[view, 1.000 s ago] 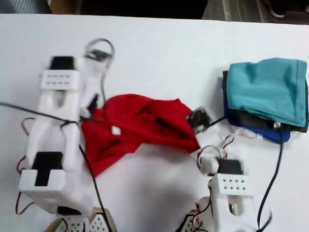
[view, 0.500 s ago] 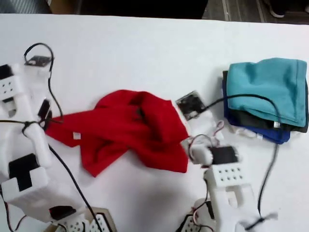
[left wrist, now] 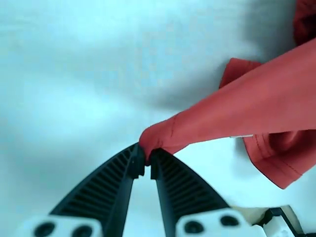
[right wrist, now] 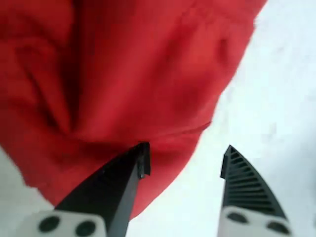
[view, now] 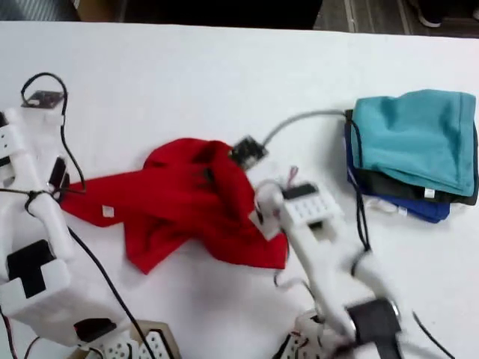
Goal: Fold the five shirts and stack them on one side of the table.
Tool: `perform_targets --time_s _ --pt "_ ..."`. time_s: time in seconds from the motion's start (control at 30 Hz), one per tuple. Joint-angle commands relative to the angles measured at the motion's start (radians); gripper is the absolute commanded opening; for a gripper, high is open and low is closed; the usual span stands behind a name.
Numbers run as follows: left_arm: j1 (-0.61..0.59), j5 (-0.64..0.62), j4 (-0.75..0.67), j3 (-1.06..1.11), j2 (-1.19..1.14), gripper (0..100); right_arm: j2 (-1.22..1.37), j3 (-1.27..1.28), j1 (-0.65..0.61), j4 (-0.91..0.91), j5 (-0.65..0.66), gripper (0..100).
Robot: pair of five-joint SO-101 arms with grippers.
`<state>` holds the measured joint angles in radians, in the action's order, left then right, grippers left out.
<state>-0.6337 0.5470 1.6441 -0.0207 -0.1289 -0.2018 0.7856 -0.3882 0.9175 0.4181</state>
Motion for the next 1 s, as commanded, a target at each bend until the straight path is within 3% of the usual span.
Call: perform_targets --time_s 0.0,0.23,0.5,0.83,0.97 --pt "-0.015 0.011 0.0 -0.062 0.015 3 0.205 -0.308 0.012 0.087 -0.008 23.7" --pt "-0.048 0.008 -0.008 -0.085 0.012 3 0.478 -0.687 0.008 0.211 -0.009 23.7" --pt "-0.048 0.008 -0.009 -0.079 0.012 3 0.573 -0.784 0.001 0.289 -0.009 23.4" --pt "0.005 0.006 -0.011 -0.081 0.009 3 0.225 -0.779 -0.031 0.542 -0.009 23.5" --pt "0.009 -0.012 -0.072 -0.076 0.009 3 0.136 -0.657 -0.093 0.591 -0.009 23.5"
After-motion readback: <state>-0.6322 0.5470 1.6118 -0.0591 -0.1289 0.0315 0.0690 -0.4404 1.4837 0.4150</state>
